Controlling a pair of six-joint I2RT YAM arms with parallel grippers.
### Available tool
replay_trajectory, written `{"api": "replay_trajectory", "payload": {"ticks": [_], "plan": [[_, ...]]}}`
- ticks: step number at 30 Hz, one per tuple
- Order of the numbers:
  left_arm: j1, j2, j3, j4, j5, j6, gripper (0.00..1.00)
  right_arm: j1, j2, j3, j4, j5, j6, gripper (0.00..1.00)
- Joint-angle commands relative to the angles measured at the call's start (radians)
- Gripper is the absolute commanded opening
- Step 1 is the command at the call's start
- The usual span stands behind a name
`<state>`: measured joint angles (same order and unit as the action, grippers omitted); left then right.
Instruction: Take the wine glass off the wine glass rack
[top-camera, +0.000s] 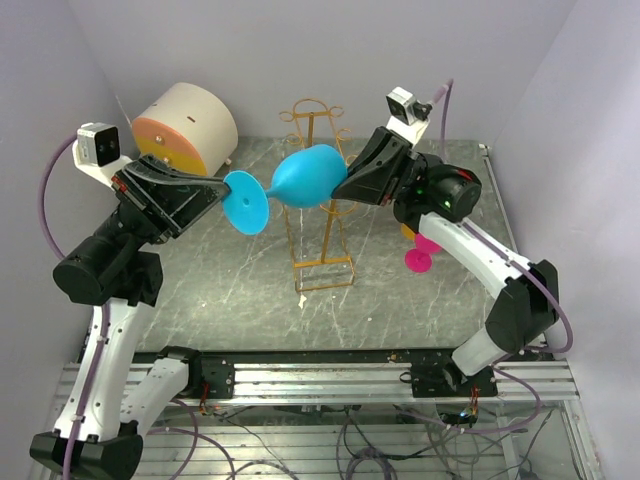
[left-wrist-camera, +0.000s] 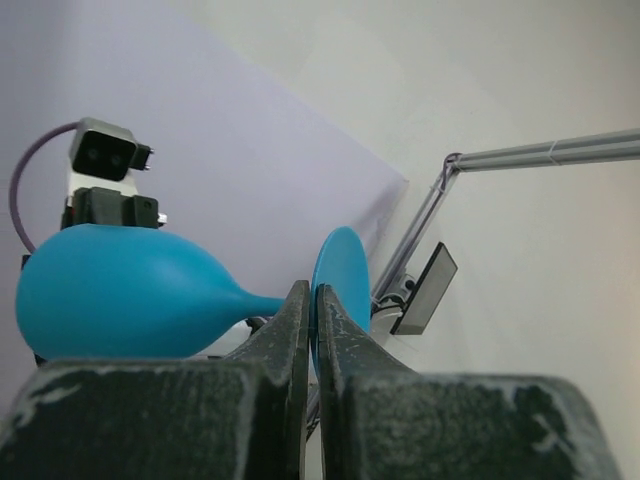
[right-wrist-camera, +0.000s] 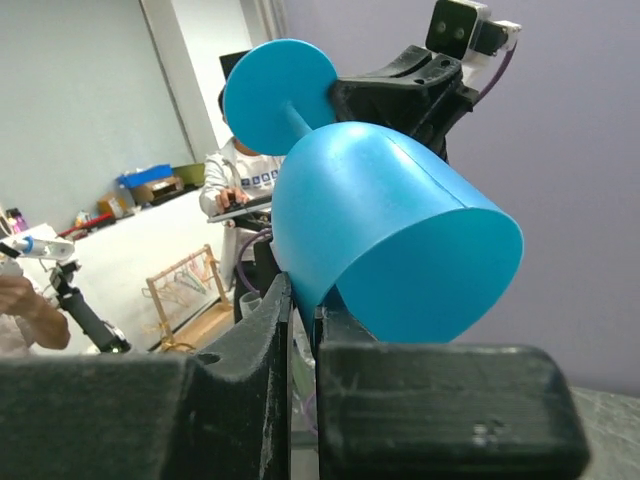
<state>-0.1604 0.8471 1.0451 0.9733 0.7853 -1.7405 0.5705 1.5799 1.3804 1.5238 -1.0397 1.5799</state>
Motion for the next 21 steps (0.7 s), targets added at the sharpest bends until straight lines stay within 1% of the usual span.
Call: {"api": "replay_trajectory", "payload": {"ticks": [1, 3, 5, 7, 8, 9, 10, 11, 12, 13, 14, 16, 18, 19, 21], "plan": [[-0.001, -0.032, -0.014, -0.057, 0.028, 0.086, 0.14, 0.005, -0.034, -0.013, 0.102, -0.011, -0.05, 0.0], [-0.002, -0.057, -0.018, -0.172, 0.026, 0.177, 0.26, 0.003, -0.062, -0.034, 0.072, -0.03, -0.082, 0.0], [-0.002, -0.089, -0.011, -0.383, 0.01, 0.309, 0.34, -0.003, -0.105, -0.063, 0.023, -0.046, -0.126, 0.0], [-0.002, -0.123, 0.011, -0.613, -0.028, 0.465, 0.39, -0.008, -0.165, -0.097, -0.085, -0.06, -0.209, 0.0], [-0.002, -0.138, 0.023, -0.711, -0.056, 0.538, 0.41, -0.011, -0.202, -0.117, -0.163, -0.063, -0.277, 0.0], [-0.002, -0.152, 0.034, -0.802, -0.088, 0.599, 0.42, -0.012, -0.265, -0.133, -0.276, -0.06, -0.365, 0.0], [-0.002, -0.163, 0.039, -0.874, -0.132, 0.646, 0.42, -0.012, -0.321, -0.145, -0.41, -0.048, -0.472, 0.0], [-0.002, -0.172, 0.043, -0.935, -0.165, 0.691, 0.42, -0.012, -0.374, -0.14, -0.603, -0.023, -0.61, 0.0], [-0.002, -0.179, 0.048, -0.995, -0.196, 0.727, 0.42, -0.013, -0.434, -0.119, -0.842, 0.033, -0.772, 0.0], [-0.002, -0.186, 0.052, -1.045, -0.225, 0.762, 0.42, -0.01, -0.485, -0.078, -1.072, 0.122, -0.952, 0.0], [-0.002, -0.191, 0.056, -1.09, -0.246, 0.794, 0.42, -0.009, -0.526, -0.047, -1.269, 0.224, -1.08, 0.0], [-0.002, -0.199, 0.062, -1.164, -0.295, 0.85, 0.42, -0.01, -0.591, -0.004, -1.48, 0.434, -1.208, 0.0], [-0.002, -0.203, 0.059, -1.218, -0.336, 0.897, 0.42, -0.01, -0.618, 0.06, -1.686, 0.728, -1.311, 0.0], [-0.002, -0.202, 0.056, -1.237, -0.355, 0.917, 0.41, -0.01, -0.615, 0.096, -1.738, 0.805, -1.33, 0.0], [-0.002, -0.202, 0.05, -1.281, -0.391, 0.954, 0.41, -0.01, -0.579, 0.171, -1.911, 1.067, -1.369, 0.0]]}}
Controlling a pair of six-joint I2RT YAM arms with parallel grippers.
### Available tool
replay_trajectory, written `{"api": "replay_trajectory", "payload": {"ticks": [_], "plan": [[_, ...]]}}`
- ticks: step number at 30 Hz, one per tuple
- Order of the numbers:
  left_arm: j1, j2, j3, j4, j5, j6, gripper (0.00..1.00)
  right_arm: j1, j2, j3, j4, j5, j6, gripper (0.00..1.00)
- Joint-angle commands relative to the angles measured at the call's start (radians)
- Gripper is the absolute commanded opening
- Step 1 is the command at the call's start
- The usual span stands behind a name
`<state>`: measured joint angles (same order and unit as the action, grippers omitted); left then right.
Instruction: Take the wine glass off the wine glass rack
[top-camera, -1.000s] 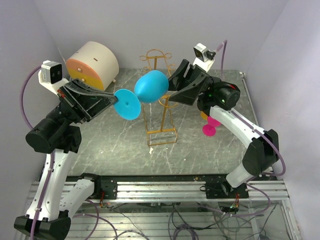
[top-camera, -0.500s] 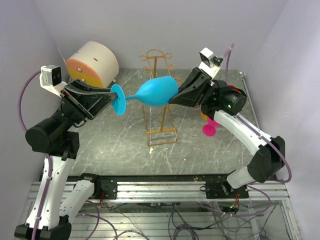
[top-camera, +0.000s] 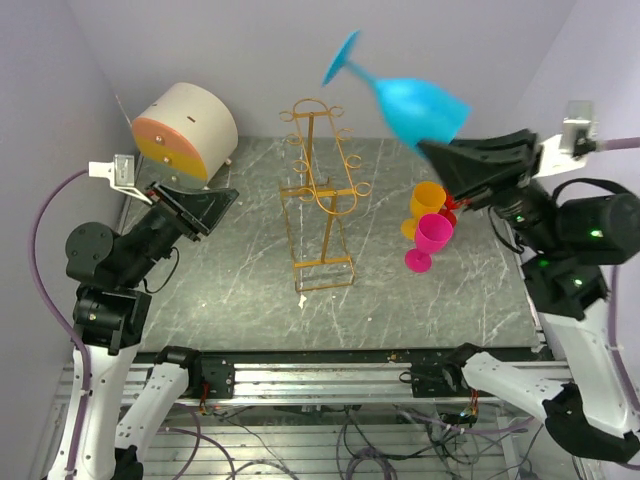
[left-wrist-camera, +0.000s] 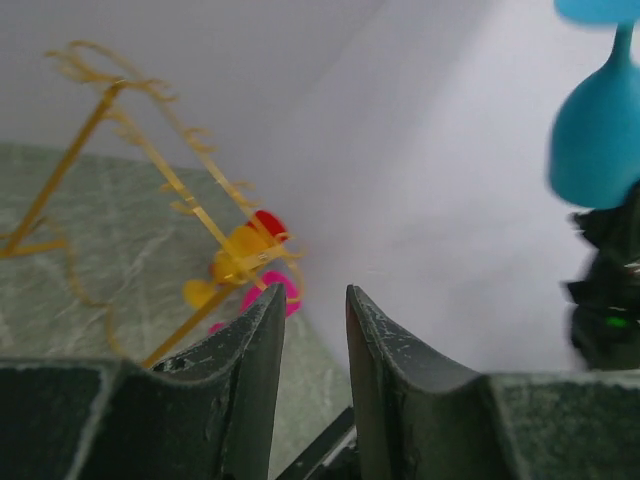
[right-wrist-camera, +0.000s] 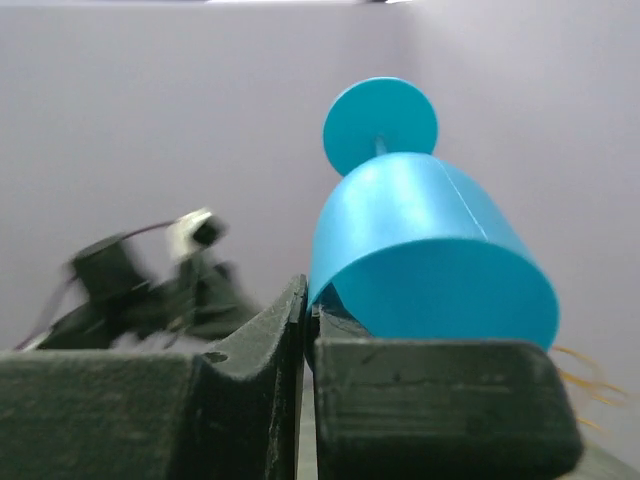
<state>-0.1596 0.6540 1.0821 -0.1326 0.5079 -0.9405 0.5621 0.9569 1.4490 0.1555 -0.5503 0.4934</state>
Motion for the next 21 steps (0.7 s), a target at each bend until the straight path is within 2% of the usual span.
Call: {"api": "replay_trajectory", "payload": {"ticks": [1, 5, 8, 11, 15, 19, 21], "plan": [[-0.003, -0.007, 0.007, -0.193, -0.129, 0.169, 0.41, -0.002, 0.074, 0.139, -0.625, 0.773, -0.288, 0.0], [-0.003, -0.002, -0.004, -0.261, -0.175, 0.237, 0.4, -0.004, 0.216, 0.268, -0.917, 1.304, -0.247, 0.0], [-0.003, -0.006, -0.013, -0.303, -0.209, 0.282, 0.4, -0.035, 0.215, 0.249, -1.004, 1.493, -0.186, 0.0], [-0.003, -0.005, -0.017, -0.346, -0.241, 0.326, 0.39, -0.157, 0.169, 0.213, -1.061, 1.487, -0.152, 0.0], [-0.003, -0.007, -0.035, -0.373, -0.268, 0.365, 0.39, -0.358, 0.147, 0.137, -1.056, 1.346, -0.199, 0.0], [-0.003, -0.009, -0.057, -0.379, -0.275, 0.385, 0.38, -0.433, 0.198, 0.072, -1.057, 1.254, -0.191, 0.0], [-0.003, -0.01, -0.062, -0.391, -0.285, 0.397, 0.38, -0.49, 0.227, 0.05, -1.056, 1.144, -0.184, 0.0]]}}
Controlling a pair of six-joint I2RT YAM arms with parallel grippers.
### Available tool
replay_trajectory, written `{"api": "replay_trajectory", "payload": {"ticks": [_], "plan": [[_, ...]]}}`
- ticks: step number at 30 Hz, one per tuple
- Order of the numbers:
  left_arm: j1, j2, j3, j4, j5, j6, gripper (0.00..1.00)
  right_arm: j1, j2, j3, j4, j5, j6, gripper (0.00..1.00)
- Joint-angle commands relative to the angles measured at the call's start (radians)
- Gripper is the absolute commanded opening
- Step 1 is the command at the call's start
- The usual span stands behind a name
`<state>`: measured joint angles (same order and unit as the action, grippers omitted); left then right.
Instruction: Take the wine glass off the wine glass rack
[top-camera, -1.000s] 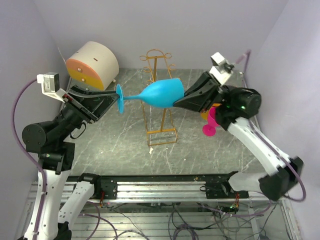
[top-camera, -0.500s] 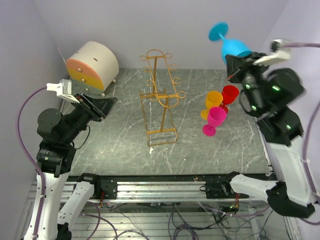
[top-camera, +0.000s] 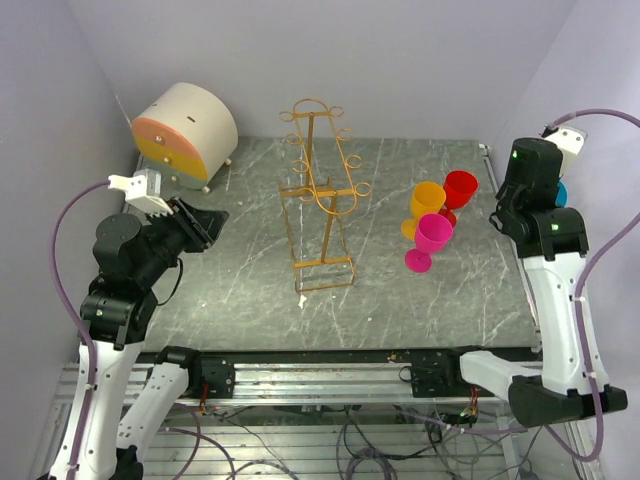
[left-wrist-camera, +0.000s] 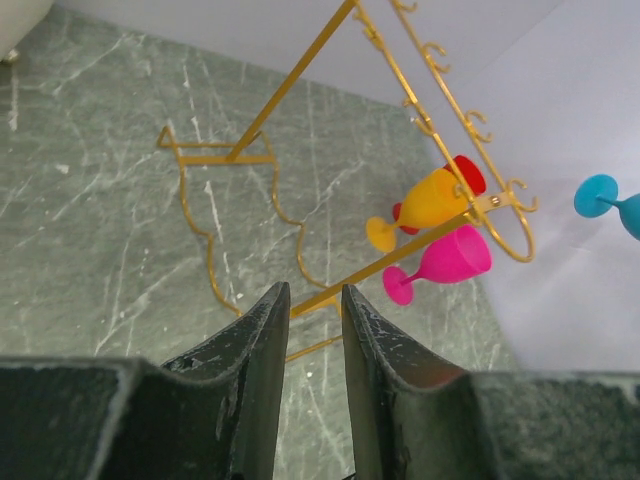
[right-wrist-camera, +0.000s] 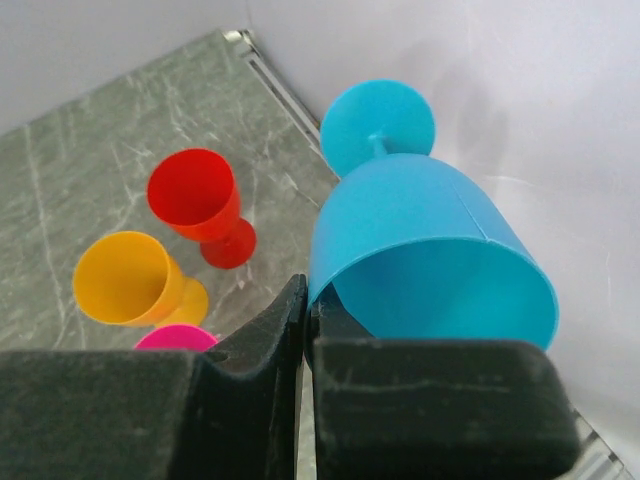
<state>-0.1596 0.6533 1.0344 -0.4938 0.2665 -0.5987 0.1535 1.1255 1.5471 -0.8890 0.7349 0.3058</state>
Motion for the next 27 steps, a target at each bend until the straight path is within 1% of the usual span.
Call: {"api": "replay_trajectory", "payload": {"ticks": [1, 4, 6, 14, 27], "plan": [[-0.003, -0.011, -0.015, -0.04, -0.046, 0.064, 0.38, -0.115, 0.071, -0.057, -0.008, -0.203, 0.012, 0.0], [-0.003, -0.013, -0.026, -0.055, -0.065, 0.091, 0.38, -0.196, 0.098, -0.092, -0.001, -0.355, 0.021, 0.0], [-0.003, -0.015, -0.032, -0.067, -0.077, 0.104, 0.38, -0.229, 0.107, -0.119, 0.005, -0.414, 0.025, 0.0], [-0.003, -0.049, -0.103, -0.056, -0.109, 0.12, 0.37, -0.267, 0.128, -0.215, 0.017, -0.561, 0.03, 0.0], [-0.003, -0.056, -0.189, -0.062, -0.155, 0.154, 0.36, -0.269, 0.224, -0.272, 0.05, -0.695, 0.012, 0.0]]}}
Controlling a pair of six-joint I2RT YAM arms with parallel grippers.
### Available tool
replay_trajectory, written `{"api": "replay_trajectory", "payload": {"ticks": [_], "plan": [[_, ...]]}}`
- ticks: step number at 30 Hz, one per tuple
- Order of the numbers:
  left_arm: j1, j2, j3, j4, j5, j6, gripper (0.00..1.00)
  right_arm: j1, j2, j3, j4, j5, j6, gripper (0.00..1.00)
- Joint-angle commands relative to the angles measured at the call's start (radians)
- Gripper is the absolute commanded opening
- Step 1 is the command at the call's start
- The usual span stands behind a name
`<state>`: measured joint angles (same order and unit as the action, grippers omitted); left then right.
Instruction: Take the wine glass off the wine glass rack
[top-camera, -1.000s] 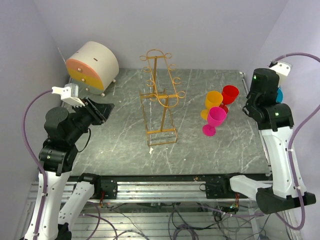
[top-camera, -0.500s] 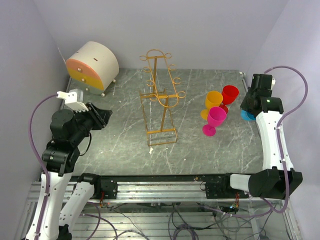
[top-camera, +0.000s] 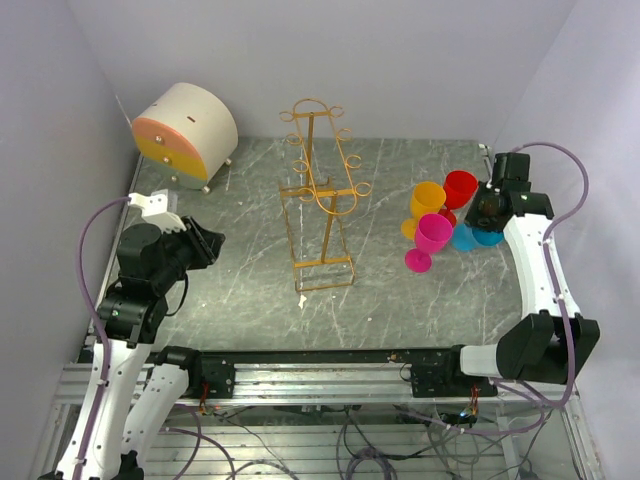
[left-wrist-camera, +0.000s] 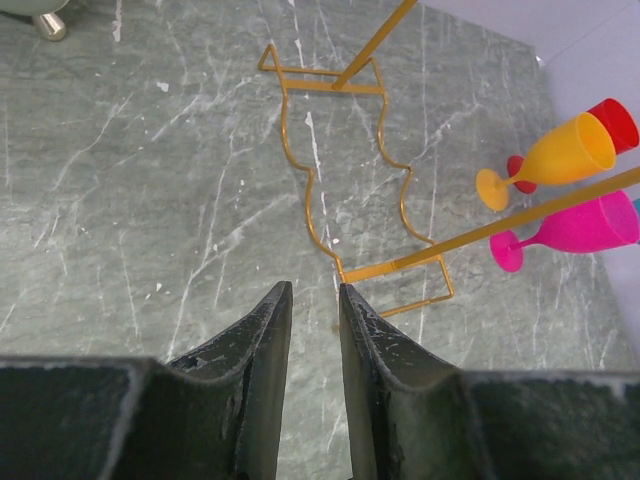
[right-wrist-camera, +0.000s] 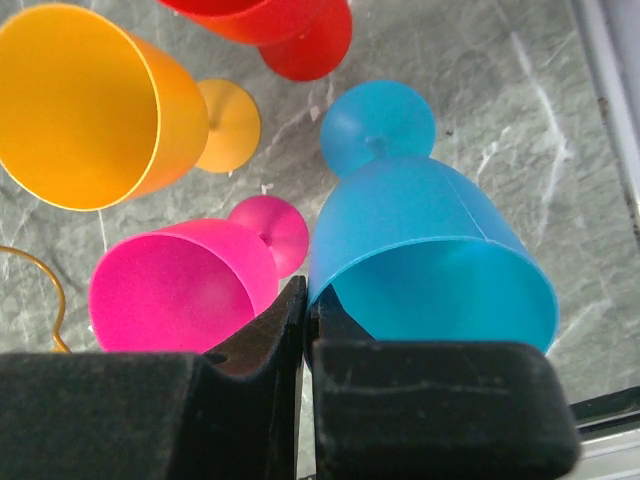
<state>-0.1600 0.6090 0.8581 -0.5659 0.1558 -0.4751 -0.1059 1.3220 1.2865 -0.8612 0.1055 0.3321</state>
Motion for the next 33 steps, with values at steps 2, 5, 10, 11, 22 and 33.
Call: {"api": "replay_trajectory", "payload": {"ticks": [2, 5, 10, 11, 22, 33], "plan": [[-0.003, -0.013, -0.022, 0.012, -0.054, 0.031, 0.36, -0.01, 0.038, -0.015, 0.02, -0.078, -0.017, 0.0], [-0.003, -0.011, -0.026, 0.015, -0.054, 0.034, 0.36, -0.01, 0.044, -0.02, 0.021, -0.084, -0.022, 0.0], [-0.003, -0.008, -0.024, -0.002, -0.074, 0.036, 0.36, -0.01, 0.072, -0.022, 0.018, -0.117, -0.03, 0.0], [-0.003, -0.009, -0.024, -0.005, -0.079, 0.035, 0.36, -0.01, 0.076, -0.021, 0.016, -0.125, -0.031, 0.0], [-0.003, -0.008, -0.024, -0.008, -0.081, 0.034, 0.35, -0.008, 0.082, -0.021, 0.019, -0.146, -0.037, 0.09], [-0.003, -0.003, -0.022, -0.013, -0.089, 0.033, 0.36, -0.003, 0.019, 0.015, 0.041, -0.144, -0.025, 0.28]]}}
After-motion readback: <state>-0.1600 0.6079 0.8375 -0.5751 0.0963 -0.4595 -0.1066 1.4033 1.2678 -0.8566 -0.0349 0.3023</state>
